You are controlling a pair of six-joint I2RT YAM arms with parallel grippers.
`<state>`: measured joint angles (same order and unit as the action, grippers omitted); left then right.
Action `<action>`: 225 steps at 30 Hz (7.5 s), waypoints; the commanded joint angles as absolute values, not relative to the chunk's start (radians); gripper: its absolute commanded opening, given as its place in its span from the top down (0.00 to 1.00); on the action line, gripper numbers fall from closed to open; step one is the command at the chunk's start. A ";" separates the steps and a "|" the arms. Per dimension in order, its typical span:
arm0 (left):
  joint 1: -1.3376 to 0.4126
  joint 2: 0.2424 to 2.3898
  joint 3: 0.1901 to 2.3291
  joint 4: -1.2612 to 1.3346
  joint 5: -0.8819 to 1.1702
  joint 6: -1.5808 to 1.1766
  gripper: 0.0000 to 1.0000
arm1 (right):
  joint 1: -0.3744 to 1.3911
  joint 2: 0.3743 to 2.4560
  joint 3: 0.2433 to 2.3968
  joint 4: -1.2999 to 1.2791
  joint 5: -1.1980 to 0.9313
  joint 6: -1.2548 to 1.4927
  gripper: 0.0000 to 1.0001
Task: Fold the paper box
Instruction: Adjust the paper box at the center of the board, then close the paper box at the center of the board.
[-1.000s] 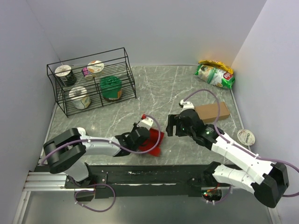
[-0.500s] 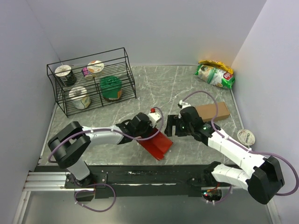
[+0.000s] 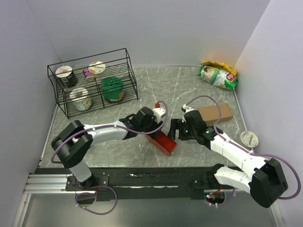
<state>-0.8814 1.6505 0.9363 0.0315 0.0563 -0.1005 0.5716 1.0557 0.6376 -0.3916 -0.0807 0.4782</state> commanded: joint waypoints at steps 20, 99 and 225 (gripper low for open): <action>-0.589 1.234 0.796 -0.115 0.030 -0.869 0.04 | 0.540 1.336 0.562 -0.020 -0.294 0.528 0.08; -0.692 1.460 1.011 -0.297 0.296 -0.178 0.01 | 0.450 0.939 0.684 -0.209 -0.109 0.253 0.01; -0.778 1.177 0.382 0.428 0.083 -0.353 0.95 | 0.457 1.154 0.428 0.376 -0.589 0.078 0.85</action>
<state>-0.7692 1.1744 0.3462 0.4141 0.1081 -0.3820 0.4351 1.1786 0.3950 0.3428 -0.5385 0.0616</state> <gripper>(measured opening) 0.072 0.161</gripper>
